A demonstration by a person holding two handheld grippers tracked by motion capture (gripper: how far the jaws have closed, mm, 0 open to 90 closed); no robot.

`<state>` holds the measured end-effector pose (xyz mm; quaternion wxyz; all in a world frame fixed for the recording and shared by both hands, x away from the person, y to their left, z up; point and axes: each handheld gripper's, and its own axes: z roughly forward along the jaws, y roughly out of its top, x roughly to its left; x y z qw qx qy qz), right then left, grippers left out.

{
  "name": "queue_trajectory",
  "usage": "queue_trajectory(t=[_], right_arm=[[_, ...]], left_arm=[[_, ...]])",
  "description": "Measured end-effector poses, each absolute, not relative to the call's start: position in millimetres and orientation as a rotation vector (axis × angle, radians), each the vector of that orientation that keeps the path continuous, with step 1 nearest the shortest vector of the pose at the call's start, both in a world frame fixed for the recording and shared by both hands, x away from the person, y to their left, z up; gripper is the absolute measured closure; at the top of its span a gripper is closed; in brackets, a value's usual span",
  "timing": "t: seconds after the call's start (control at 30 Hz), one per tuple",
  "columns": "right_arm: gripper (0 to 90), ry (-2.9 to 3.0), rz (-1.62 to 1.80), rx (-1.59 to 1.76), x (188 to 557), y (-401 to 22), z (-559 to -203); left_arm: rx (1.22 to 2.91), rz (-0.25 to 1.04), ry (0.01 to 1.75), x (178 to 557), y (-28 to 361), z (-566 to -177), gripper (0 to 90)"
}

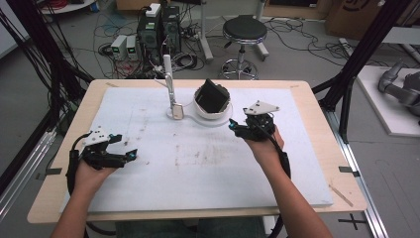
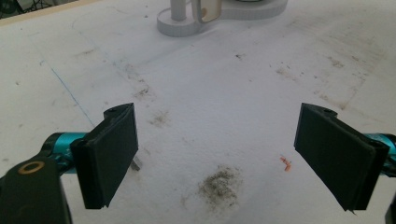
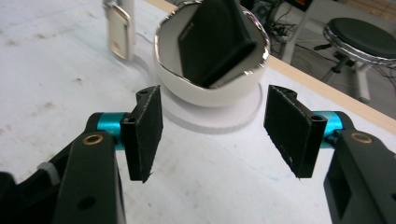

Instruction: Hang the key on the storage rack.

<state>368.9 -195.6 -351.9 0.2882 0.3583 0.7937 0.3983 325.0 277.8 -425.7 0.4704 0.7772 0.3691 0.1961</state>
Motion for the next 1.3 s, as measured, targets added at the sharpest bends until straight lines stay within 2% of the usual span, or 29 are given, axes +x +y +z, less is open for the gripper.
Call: queue_trajectory(t=[0.2, 0.47, 1.3], right_arm=[[36.0, 2.1, 1.077, 0.995, 364.1, -210.0, -364.3], [28.5, 2.105, 1.076, 1.074, 364.4, -222.1, -389.0], [28.5, 2.127, 1.033, 1.136, 368.7, -227.5, -402.2]], left_arm=[[1.905, 0.482, 0.908, 325.4, 278.7, -426.1, 13.6], [1.911, 0.479, 0.903, 326.1, 276.9, -426.9, 13.6], [1.911, 0.478, 0.904, 325.6, 275.6, -426.4, 13.6]])
